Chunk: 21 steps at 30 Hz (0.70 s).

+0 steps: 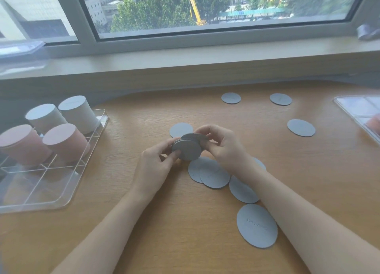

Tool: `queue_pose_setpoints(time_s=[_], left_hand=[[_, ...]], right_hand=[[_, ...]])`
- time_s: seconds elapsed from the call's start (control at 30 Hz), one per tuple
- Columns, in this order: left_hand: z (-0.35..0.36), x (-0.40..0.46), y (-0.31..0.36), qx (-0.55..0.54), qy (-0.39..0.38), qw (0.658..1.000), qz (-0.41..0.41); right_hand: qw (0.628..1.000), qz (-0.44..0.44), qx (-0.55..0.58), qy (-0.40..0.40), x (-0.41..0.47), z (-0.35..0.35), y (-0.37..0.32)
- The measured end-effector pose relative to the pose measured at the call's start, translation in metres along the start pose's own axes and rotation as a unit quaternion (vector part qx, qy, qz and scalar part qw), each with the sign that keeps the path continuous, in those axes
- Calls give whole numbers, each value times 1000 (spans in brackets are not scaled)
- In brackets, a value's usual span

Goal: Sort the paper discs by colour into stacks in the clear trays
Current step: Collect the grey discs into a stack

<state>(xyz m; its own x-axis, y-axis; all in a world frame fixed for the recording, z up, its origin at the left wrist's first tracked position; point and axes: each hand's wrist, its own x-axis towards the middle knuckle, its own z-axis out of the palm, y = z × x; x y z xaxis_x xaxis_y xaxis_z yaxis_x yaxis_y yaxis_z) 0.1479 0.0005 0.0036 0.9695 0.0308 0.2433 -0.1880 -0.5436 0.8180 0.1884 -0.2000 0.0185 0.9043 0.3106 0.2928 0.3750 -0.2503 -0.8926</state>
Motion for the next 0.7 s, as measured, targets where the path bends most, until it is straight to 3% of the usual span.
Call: queue_pose_setpoints(time_s=[0.1, 0.23, 0.33, 0.47, 0.6, 0.7], left_hand=[[0, 0, 0, 5, 10, 1000, 2], [0, -1, 2, 3, 20, 1000, 4], [1, -1, 2, 14, 9, 1000, 9], [0, -2, 3, 12, 26, 1000, -4], [-2, -2, 3, 12, 62, 998, -25], [-3, -1, 1, 16, 71, 997, -28]], right_hand=[[984, -75, -156, -45, 2, 1, 8], [946, -57, -285, -145, 3, -1, 12], [934, -47, -300, -188, 2, -2, 11], [940, -23, -296, -170, 5, -22, -1], [911, 39, -317, -262, 3, -37, -7], [902, 35, -324, -284, 2, -32, -8]])
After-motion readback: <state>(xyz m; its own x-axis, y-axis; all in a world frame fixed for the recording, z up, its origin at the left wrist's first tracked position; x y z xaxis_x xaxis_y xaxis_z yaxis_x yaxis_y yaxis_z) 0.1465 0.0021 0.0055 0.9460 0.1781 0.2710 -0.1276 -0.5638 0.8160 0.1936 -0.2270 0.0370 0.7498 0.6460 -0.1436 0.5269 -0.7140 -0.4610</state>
